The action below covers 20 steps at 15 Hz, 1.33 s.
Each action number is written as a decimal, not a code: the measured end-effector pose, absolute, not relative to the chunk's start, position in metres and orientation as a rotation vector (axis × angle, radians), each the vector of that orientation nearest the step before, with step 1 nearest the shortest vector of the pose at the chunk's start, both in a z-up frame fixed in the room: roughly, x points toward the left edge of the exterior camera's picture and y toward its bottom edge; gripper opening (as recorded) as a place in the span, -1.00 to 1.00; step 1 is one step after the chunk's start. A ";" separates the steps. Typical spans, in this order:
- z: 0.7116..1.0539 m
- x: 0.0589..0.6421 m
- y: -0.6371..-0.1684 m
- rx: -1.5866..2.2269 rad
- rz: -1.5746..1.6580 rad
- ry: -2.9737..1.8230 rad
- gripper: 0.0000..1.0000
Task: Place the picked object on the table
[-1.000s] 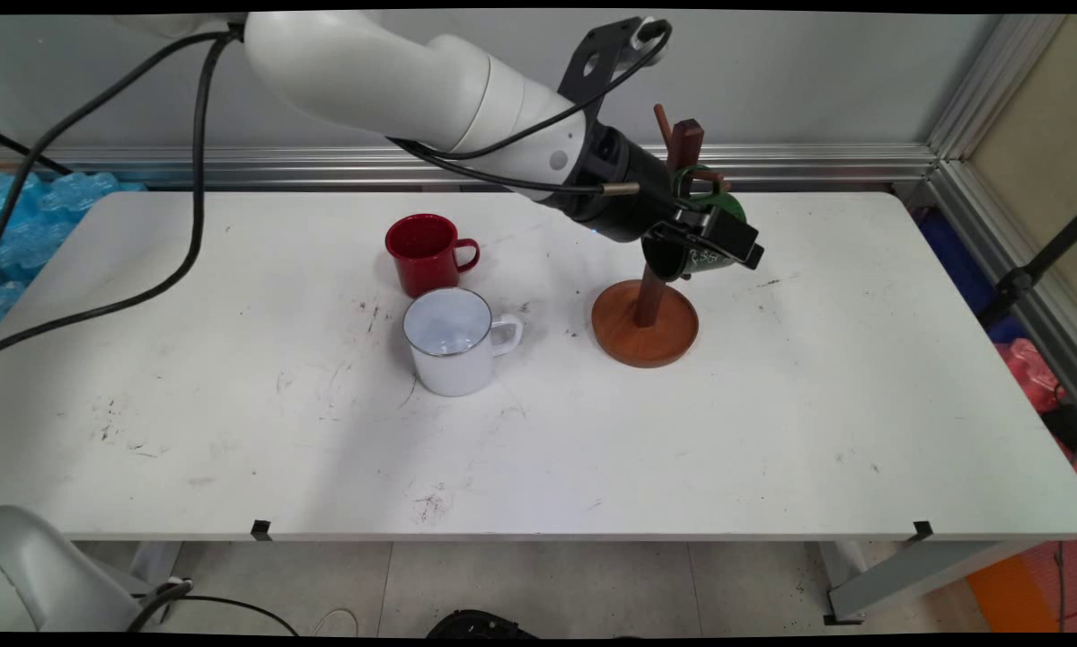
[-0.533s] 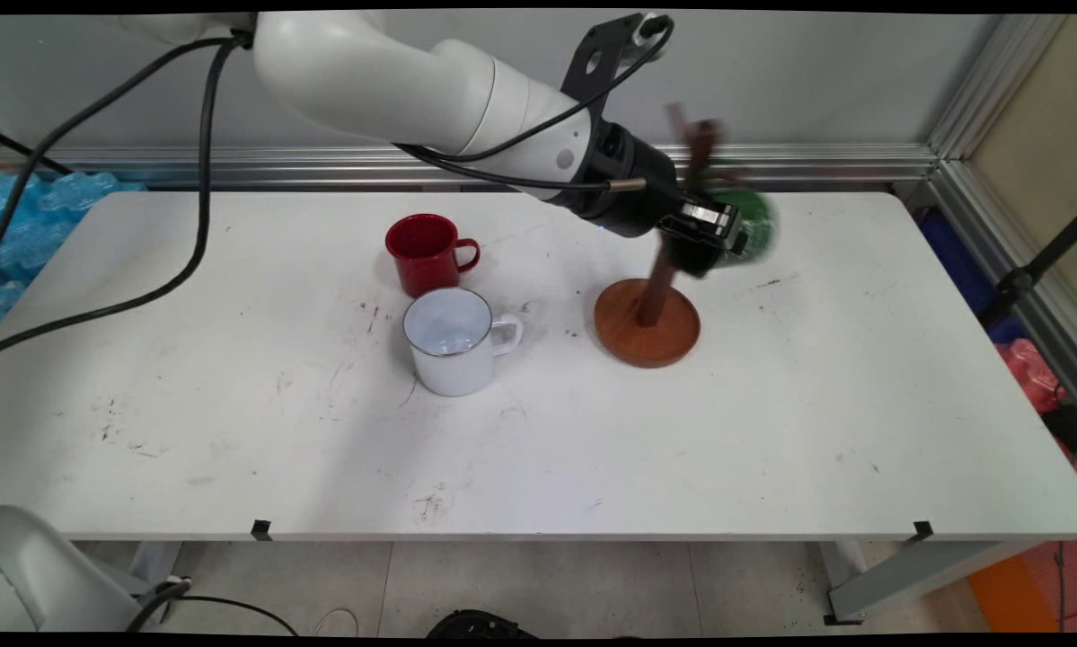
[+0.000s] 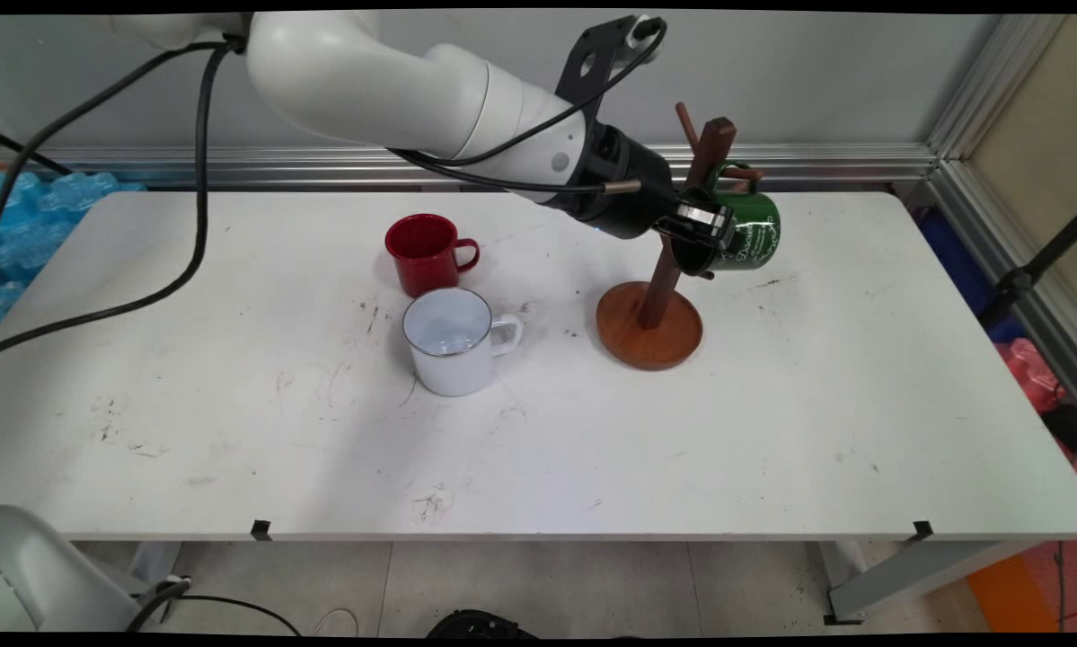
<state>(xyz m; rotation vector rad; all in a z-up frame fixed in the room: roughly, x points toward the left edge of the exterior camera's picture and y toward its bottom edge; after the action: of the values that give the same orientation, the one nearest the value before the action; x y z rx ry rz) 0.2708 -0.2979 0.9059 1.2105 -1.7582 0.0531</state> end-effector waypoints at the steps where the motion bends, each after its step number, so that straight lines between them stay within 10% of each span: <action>1: 0.906 0.271 -0.297 1.210 0.052 -1.757 -1.00; 20: 0.922 0.298 -0.279 1.150 0.065 -1.802 -1.00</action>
<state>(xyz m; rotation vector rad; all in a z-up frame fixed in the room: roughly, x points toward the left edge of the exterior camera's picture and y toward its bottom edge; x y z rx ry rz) 0.2980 -0.2789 0.9220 1.1501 -1.8018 0.0654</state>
